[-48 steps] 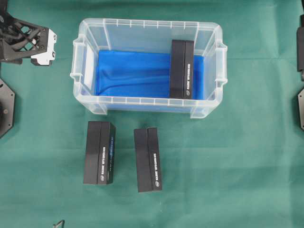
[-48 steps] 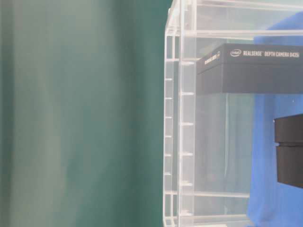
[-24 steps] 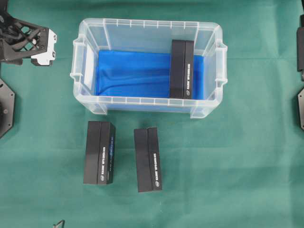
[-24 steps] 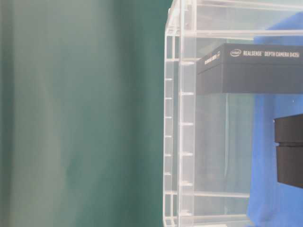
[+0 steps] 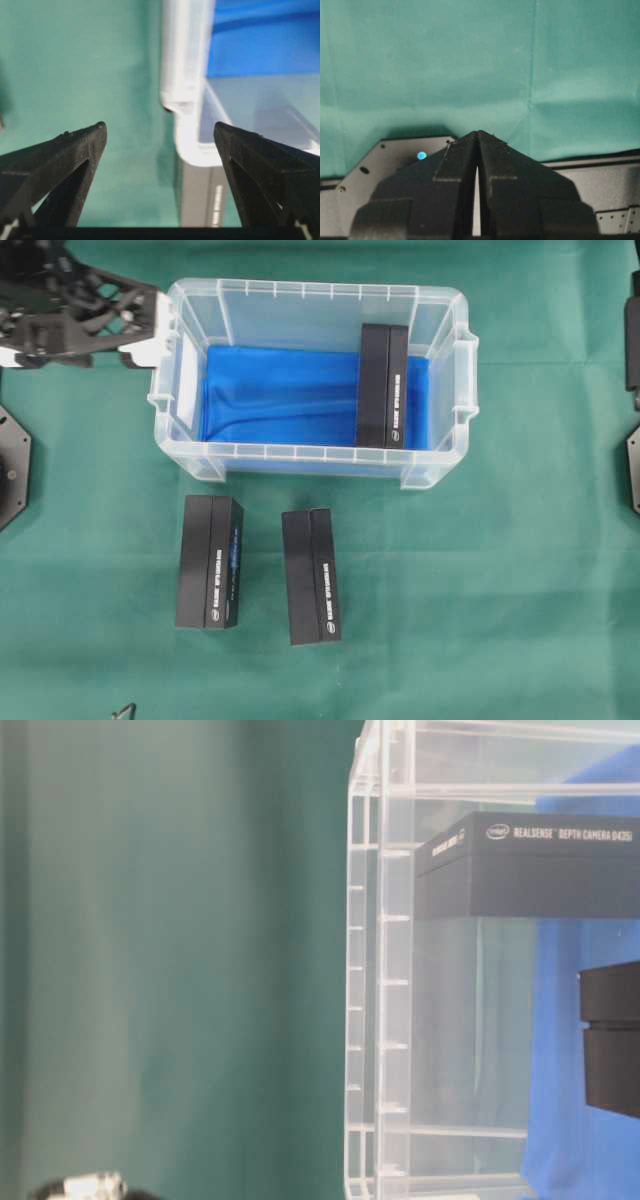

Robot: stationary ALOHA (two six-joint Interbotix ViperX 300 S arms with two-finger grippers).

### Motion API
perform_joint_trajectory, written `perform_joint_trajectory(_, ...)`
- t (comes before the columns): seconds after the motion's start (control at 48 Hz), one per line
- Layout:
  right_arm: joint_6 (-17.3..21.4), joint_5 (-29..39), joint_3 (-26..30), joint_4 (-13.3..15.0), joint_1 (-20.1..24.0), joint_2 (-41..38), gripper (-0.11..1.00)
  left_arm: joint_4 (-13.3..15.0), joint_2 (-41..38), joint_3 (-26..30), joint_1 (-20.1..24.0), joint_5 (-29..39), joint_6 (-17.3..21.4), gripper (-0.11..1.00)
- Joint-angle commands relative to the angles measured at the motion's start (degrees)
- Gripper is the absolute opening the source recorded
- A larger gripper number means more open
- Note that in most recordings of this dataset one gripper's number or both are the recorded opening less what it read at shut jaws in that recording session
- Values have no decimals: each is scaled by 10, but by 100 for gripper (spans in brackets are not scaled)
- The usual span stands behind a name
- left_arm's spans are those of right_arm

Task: Take the box out of the case with the left arm.
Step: 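Swing the open left gripper over the right black box in the case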

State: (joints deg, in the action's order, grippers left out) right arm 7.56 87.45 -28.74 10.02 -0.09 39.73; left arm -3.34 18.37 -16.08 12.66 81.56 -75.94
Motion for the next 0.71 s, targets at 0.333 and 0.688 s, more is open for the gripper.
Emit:
perform_joint_trajectory(0.333, 0, -13, 7, 1, 0, 0, 1, 0, -131, 177, -24, 4, 1, 88)
perform_joint_trajectory(0.688, -1, -12, 6, 1, 0, 0, 1, 0, -257, 322, -39, 9, 4, 88)
